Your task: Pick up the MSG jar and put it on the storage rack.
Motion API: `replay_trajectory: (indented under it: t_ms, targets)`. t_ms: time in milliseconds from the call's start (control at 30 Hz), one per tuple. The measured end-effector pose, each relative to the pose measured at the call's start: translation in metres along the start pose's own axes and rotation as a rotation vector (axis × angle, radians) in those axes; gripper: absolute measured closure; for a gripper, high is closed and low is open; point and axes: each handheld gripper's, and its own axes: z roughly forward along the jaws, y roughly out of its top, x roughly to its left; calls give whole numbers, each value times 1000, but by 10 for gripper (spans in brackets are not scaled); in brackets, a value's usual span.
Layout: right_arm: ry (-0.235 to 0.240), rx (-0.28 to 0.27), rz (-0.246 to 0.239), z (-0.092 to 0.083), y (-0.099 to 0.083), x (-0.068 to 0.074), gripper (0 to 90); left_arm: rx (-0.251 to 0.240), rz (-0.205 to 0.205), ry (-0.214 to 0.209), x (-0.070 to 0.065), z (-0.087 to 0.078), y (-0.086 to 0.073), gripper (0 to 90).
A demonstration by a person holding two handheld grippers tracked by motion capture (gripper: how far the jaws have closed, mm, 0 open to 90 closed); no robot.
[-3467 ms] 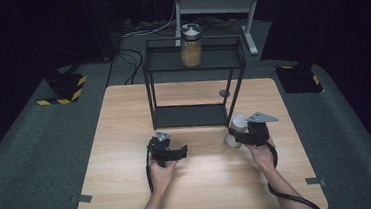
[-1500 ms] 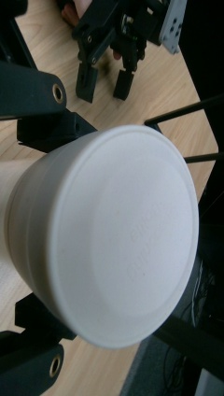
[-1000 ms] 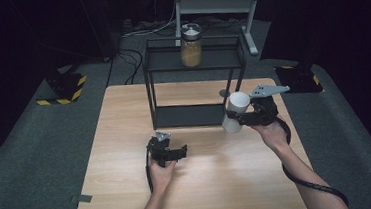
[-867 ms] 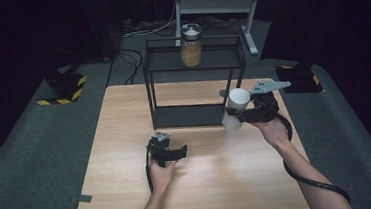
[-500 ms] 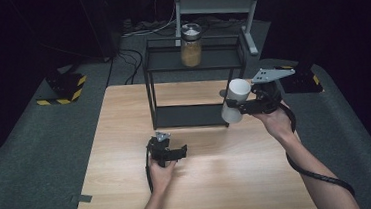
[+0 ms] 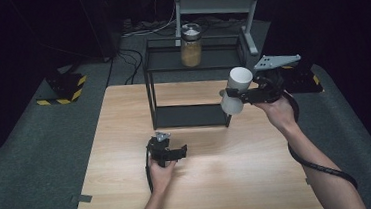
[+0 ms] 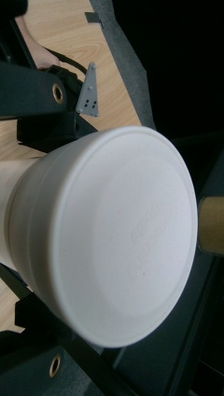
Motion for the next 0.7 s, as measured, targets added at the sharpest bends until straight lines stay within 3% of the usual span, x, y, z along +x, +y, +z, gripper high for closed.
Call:
replay_trajectory:
  t_ms: [433, 700]
  targets:
    - [-18, 13, -47, -5, 32, 4, 345, -1, -1, -1, 0, 0, 0, 26]
    - [-12, 13, -43, -3, 49, 2, 346, -2, -2, -2, 1, 0, 0, 27]
